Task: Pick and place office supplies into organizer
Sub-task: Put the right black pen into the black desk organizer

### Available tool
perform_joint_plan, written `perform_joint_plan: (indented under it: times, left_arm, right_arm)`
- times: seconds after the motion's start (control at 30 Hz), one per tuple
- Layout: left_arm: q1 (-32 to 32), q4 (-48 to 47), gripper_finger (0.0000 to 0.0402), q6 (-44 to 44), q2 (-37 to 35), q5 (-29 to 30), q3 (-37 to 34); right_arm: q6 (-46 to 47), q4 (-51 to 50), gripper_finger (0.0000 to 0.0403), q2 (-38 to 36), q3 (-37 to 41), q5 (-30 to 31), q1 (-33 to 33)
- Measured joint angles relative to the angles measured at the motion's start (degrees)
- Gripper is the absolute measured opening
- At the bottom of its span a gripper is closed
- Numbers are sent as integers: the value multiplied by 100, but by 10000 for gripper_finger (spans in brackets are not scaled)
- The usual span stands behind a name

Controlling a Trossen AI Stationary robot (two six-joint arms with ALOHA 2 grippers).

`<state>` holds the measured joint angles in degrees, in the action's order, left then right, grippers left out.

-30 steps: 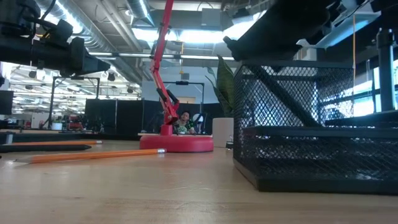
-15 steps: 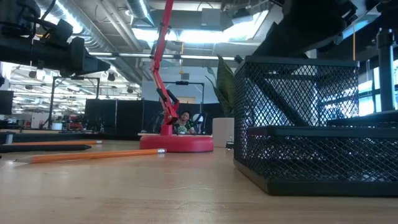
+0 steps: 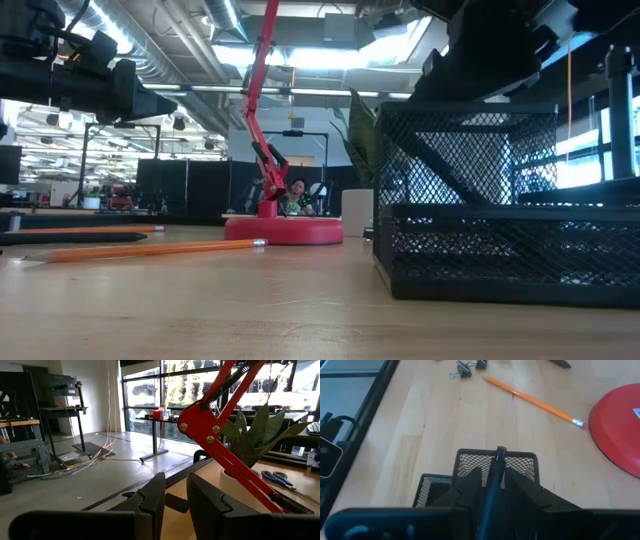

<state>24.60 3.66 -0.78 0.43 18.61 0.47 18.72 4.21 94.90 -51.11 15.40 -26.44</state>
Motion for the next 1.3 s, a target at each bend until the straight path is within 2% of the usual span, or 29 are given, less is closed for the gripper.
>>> perform_joint_plan:
  times: [0.2, 0.4, 0.53, 0.63, 0.73, 0.83, 0.93, 1.1, 1.3]
  left_arm:
    - [0, 0, 74, 0, 0, -2, -2]
    - [0, 0, 74, 0, 0, -2, 0]
    - [-2, 0, 74, 0, 0, -2, -1]
    - [-2, 0, 74, 0, 0, -2, -2]
    - [0, 0, 74, 0, 0, -2, 0]
    - [-2, 0, 74, 0, 0, -2, -2]
    - [-1, 0, 74, 0, 0, -2, -1]
    - [0, 0, 74, 0, 0, -2, 0]
    - [-1, 0, 74, 0, 3, -2, -1]
  right_arm:
    - [-102, -55, 88, -287, 0, 0, -2]
    - [74, -589, 88, -1074, -2, -44, -109]
    - [654, -1562, 88, -1691, -7, -47, -197]
    - [1563, -2630, 91, -2076, -7, 74, -201]
    - [2504, -3753, 110, -2312, -7, 410, -195]
    - [3248, -4622, 144, -2376, -7, 669, -152]
    - [3569, -5016, 180, -2372, -5, 727, -110]
    - [3416, -4856, 217, -2279, -7, 745, -114]
    - [3174, -4922, 227, -1738, 0, 703, -116]
